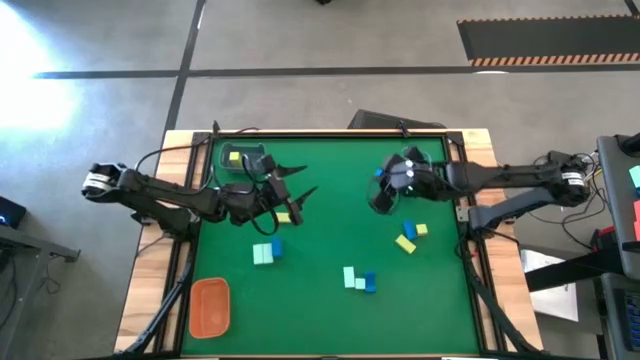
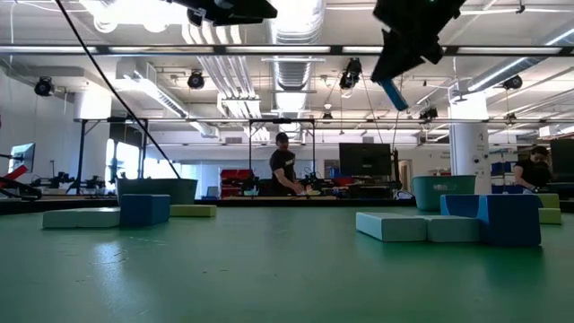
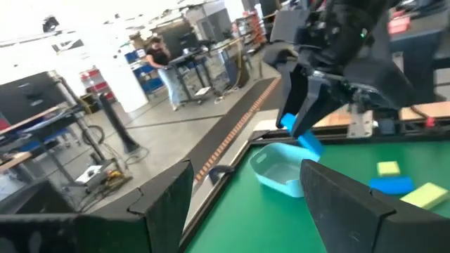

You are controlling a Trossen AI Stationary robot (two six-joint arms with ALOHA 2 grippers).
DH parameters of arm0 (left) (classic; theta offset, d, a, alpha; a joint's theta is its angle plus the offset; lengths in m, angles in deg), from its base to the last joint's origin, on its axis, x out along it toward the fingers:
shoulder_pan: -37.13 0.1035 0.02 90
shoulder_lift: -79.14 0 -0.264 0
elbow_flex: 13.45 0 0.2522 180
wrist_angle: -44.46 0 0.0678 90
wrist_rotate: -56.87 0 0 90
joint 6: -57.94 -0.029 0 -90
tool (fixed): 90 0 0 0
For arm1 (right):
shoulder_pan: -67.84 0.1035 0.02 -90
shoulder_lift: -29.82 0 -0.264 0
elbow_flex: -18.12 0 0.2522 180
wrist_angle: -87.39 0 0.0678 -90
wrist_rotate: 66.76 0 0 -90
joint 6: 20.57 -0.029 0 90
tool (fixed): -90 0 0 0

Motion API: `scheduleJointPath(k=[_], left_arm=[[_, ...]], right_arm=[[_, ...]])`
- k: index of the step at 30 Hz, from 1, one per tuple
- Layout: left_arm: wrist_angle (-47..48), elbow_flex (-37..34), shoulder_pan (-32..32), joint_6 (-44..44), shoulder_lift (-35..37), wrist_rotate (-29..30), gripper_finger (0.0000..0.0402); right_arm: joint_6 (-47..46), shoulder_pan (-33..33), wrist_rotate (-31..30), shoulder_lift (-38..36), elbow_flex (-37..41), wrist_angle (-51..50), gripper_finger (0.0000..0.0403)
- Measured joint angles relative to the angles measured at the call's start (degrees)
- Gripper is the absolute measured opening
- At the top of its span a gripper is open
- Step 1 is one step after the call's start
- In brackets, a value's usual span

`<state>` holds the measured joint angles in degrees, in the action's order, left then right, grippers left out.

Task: Sort & place blocks by color
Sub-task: Put the blue block into the light blue bin

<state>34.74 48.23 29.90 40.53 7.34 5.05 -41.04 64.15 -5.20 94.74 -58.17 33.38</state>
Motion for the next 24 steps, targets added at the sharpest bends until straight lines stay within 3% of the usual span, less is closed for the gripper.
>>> scheduleJointPath(k=[4, 8, 17, 24], left_arm=[[-0.11, -1.42, 0.04, 0.13, 0.81, -0.07, 0.0245], [0.04, -2.44, 0.04, 0.13, 1.77, 0.15, 0.0245], [0.49, -3.30, 0.04, 0.07, 3.89, 0.23, 0.0245], [0.57, -3.33, 0.02, 0.10, 3.90, 0.23, 0.0245]], right_arm=[[-1.33, -4.40, 0.82, 4.56, -5.48, -12.09, 0.0094], [4.64, -8.95, 4.01, 8.64, -8.40, -19.78, 0.0094], [27.69, -17.81, 7.87, 15.91, -8.30, -26.23, 0.0094], [52.74, -20.36, 7.89, 20.71, -7.37, -26.78, 0.0094]])
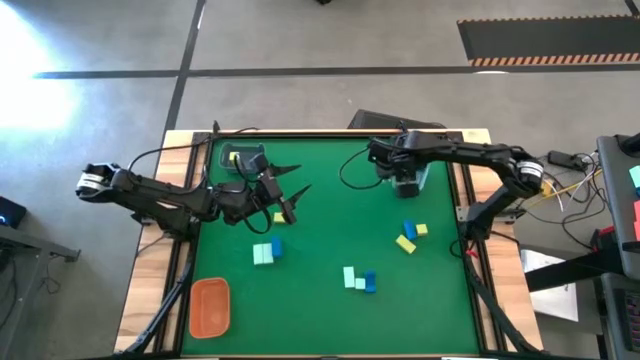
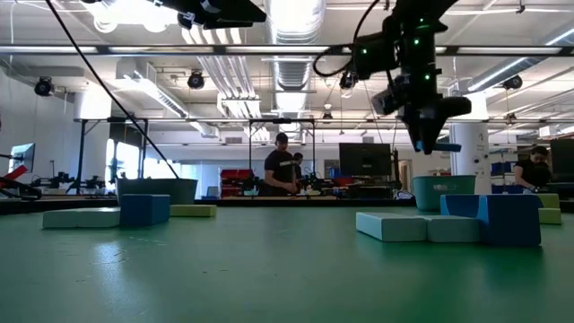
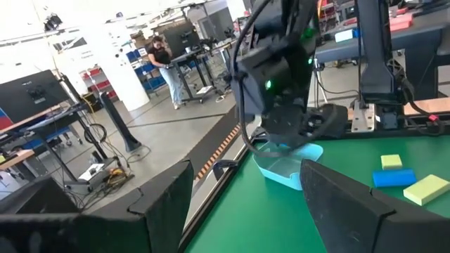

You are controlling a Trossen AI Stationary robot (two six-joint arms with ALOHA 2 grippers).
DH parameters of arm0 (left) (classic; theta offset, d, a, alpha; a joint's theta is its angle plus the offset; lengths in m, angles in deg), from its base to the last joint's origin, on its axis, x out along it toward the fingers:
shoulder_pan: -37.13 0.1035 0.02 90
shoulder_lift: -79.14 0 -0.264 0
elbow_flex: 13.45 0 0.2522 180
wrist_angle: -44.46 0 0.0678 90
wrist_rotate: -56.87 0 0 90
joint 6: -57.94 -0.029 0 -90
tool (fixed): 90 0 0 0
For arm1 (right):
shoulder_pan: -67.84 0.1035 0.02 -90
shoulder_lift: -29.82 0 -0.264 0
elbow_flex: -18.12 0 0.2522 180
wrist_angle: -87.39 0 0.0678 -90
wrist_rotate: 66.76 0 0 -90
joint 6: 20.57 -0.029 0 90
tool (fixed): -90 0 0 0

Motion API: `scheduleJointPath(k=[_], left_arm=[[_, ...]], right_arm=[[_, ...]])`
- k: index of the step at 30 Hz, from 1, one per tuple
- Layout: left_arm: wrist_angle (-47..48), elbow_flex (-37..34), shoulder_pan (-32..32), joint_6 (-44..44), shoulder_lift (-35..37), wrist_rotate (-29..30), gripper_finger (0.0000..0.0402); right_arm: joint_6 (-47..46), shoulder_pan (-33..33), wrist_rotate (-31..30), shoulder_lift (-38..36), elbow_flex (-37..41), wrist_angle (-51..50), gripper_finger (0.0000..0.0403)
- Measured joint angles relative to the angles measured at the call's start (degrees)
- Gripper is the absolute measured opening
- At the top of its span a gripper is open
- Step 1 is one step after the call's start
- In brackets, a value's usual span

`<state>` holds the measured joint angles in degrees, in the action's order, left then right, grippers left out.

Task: Sort & place blocks by color
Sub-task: Put the blue block into the light blue bin

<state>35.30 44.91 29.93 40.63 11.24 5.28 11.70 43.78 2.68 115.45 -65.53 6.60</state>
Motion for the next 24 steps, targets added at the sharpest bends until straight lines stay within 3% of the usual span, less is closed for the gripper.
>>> scheduleJointPath(k=[6, 12, 24], left_arm=[[-0.01, 0.00, -0.02, 0.19, -0.16, 0.00, 0.0245], [-0.02, 0.00, -0.02, 0.38, -0.32, 0.00, 0.0245], [0.02, 0.00, -0.04, 0.40, -0.32, 0.00, 0.0245]], right_arm=[[20.47, -0.75, 0.08, 2.22, 0.95, 0.26, 0.0094], [25.72, -4.27, 4.67, 4.23, 2.28, 2.07, 0.0094], [32.27, -7.02, 5.07, 4.49, 7.44, 10.19, 0.0094]])
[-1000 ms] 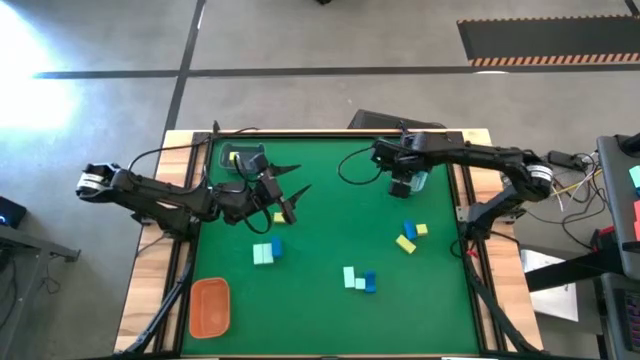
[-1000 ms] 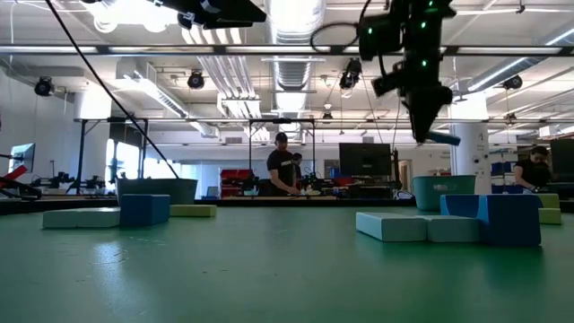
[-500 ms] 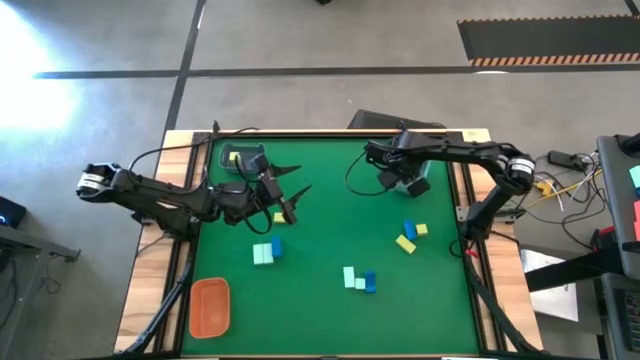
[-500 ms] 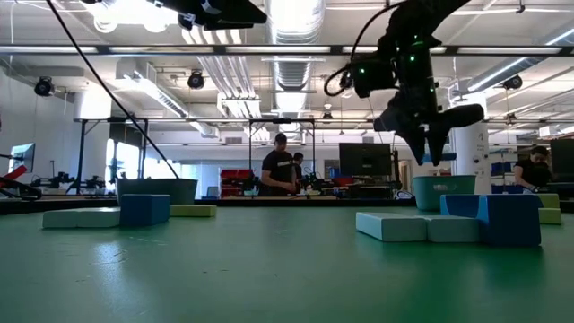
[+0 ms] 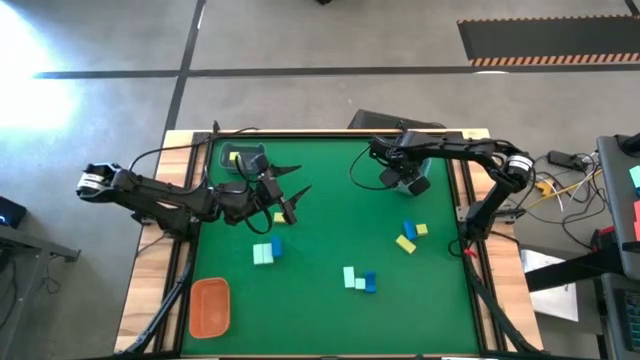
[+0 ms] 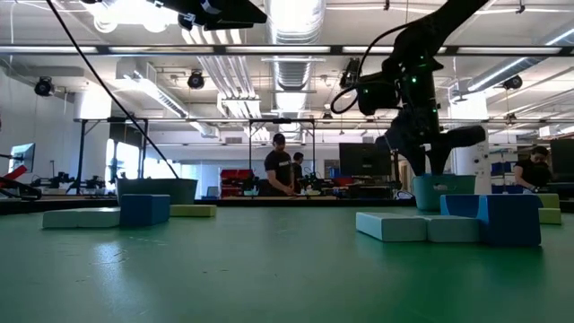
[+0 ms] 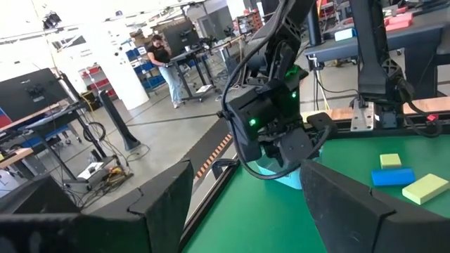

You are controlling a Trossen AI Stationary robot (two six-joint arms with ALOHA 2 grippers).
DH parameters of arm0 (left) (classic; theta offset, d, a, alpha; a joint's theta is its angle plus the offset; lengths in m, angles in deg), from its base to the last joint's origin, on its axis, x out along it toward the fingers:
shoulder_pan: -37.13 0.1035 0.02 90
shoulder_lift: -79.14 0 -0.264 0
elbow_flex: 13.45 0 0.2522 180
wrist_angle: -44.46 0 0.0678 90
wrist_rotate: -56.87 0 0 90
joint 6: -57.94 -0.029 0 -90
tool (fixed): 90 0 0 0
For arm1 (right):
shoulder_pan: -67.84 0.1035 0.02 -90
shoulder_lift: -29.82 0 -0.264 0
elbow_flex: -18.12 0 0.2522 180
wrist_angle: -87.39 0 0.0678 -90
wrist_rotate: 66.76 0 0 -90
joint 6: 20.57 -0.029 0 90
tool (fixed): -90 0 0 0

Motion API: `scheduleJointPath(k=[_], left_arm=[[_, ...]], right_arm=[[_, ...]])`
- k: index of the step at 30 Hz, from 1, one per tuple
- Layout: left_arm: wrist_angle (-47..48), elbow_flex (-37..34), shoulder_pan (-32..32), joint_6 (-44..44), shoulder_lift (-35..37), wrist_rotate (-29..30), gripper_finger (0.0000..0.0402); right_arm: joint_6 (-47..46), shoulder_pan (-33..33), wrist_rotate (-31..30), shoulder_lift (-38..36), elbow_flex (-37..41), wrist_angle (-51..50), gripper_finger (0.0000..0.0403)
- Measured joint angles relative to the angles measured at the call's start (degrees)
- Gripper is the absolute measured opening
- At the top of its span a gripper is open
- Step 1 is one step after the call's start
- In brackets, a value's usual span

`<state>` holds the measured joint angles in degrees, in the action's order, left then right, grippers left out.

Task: Sort & place blocks by color
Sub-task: Put the blue block into the light blue bin, then put the light blue block into the orange bin

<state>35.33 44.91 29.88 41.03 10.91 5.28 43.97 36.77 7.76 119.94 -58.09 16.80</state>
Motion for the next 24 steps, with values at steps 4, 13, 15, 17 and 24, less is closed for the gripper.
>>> scheduleJointPath(k=[4, 13, 15, 17, 24], left_arm=[[0.00, 0.00, 0.00, -0.01, 0.00, 0.00, 0.0245], [0.00, 0.00, 0.00, -0.02, 0.00, 0.00, 0.0245], [-0.02, 0.00, 0.00, -0.02, 0.00, 0.00, 0.0245], [-0.02, 0.00, 0.00, -0.02, 0.00, 0.00, 0.0245], [0.31, 0.00, 0.00, 0.05, 0.00, 0.00, 0.0245]], right_arm=[[-0.97, 0.00, -0.60, 0.00, 0.92, 0.23, 0.0094], [-6.16, 0.00, -1.54, -0.01, 0.96, 0.71, 0.0217], [-6.65, 0.03, -3.24, -0.20, 0.96, 0.61, 0.0228], [-7.95, 0.10, -4.87, -0.56, 0.71, 0.15, 0.0232], [-24.25, 3.61, -9.14, -2.36, -3.84, -6.66, 0.0217]])
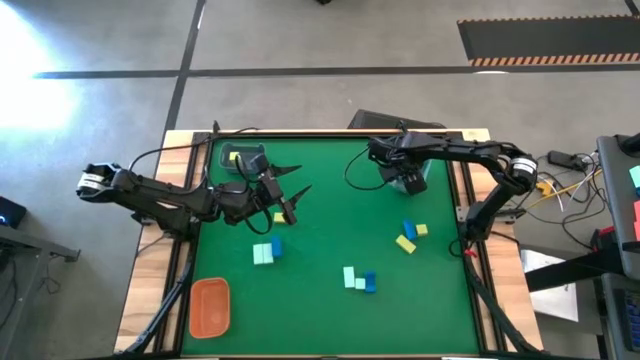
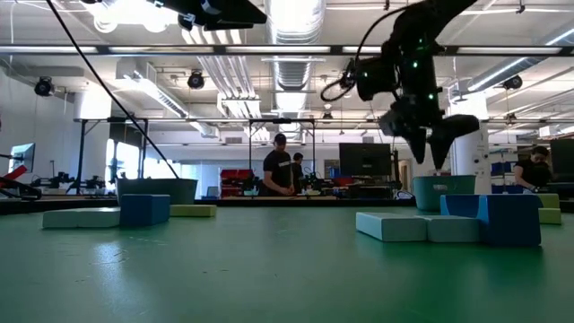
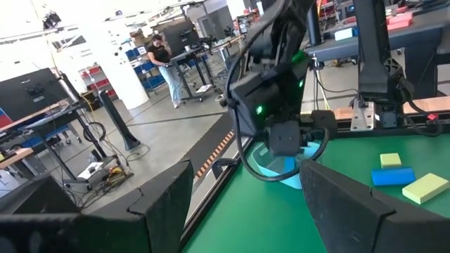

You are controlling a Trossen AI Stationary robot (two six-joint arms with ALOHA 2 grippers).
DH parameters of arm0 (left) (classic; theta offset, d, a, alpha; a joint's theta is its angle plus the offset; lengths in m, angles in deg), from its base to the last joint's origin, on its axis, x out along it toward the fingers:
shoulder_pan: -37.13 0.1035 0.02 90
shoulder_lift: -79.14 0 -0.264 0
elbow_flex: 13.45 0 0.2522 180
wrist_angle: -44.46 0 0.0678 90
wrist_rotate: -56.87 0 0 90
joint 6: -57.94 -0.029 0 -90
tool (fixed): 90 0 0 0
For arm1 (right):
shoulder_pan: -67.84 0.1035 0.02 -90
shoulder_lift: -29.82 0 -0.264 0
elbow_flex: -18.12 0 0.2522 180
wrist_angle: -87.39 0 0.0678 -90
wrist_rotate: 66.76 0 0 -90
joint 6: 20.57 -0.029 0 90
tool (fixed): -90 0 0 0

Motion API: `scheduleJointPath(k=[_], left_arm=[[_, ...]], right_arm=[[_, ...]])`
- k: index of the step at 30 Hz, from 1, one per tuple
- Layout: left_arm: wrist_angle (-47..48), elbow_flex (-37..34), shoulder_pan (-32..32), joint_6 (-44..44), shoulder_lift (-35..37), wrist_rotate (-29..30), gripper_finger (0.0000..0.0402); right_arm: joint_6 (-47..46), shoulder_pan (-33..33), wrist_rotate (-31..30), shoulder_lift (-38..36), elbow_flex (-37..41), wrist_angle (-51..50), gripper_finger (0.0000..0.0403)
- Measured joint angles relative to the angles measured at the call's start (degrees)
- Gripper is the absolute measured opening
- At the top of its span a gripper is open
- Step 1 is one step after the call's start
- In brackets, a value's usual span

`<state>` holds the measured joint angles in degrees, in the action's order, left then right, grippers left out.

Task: Sort & place blocks by color
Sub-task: Put the light blue block into the orange bin

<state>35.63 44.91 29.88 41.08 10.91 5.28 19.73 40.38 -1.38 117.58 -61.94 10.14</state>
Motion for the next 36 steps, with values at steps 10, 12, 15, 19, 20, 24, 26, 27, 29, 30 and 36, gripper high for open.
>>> scheduleJointPath(k=[10, 12, 15, 19, 20, 24, 26, 27, 29, 30, 36], left_arm=[[5.34, -0.02, 0.00, 6.27, -0.02, -0.02, 0.0245], [7.16, -0.02, 0.00, 7.57, -0.02, -0.02, 0.0245], [10.55, -0.02, -0.04, 12.53, -0.02, -0.10, 0.0245], [14.34, -0.02, -0.53, 21.39, -0.02, -0.99, 0.0245], [14.93, -0.02, -0.92, 23.59, -0.02, -1.18, 0.0245], [17.68, 0.44, -2.98, 32.19, -0.02, -1.41, 0.0244], [19.17, 0.48, -4.14, 35.89, -0.02, -1.39, 0.0244], [20.18, 0.48, -4.65, 37.81, -0.02, -1.42, 0.0244], [23.15, 0.55, -5.47, 42.55, -0.02, -1.45, 0.0244], [25.66, 0.96, -5.78, 45.31, -0.02, -1.53, 0.0244], [43.92, 4.75, -6.39, 65.09, -1.85, -12.55, 0.0244]], right_arm=[[-36.28, 8.85, 3.83, -7.38, -3.46, -2.02, 0.0164], [-39.49, 11.05, 4.06, -9.50, -3.10, -1.70, 0.0152], [-42.71, 14.91, 4.13, -12.66, -1.94, 0.42, 0.0131], [-44.88, 20.47, 4.07, -17.53, 1.55, 7.96, 0.0106], [-44.92, 21.94, 4.07, -18.75, 2.82, 10.55, 0.0100], [-43.96, 26.75, 3.97, -23.44, 9.22, 24.10, 0.0078], [-42.45, 28.58, 3.83, -25.46, 12.82, 31.38, 0.0069], [-41.64, 29.35, 3.79, -26.37, 14.65, 34.56, 0.0064], [-39.59, 30.63, 3.76, -27.68, 17.94, 40.57, 0.0056], [-38.90, 31.04, 3.81, -28.31, 19.48, 43.11, 0.0053], [-36.61, 31.60, 3.72, -30.43, 24.51, 50.27, 0.0040]])
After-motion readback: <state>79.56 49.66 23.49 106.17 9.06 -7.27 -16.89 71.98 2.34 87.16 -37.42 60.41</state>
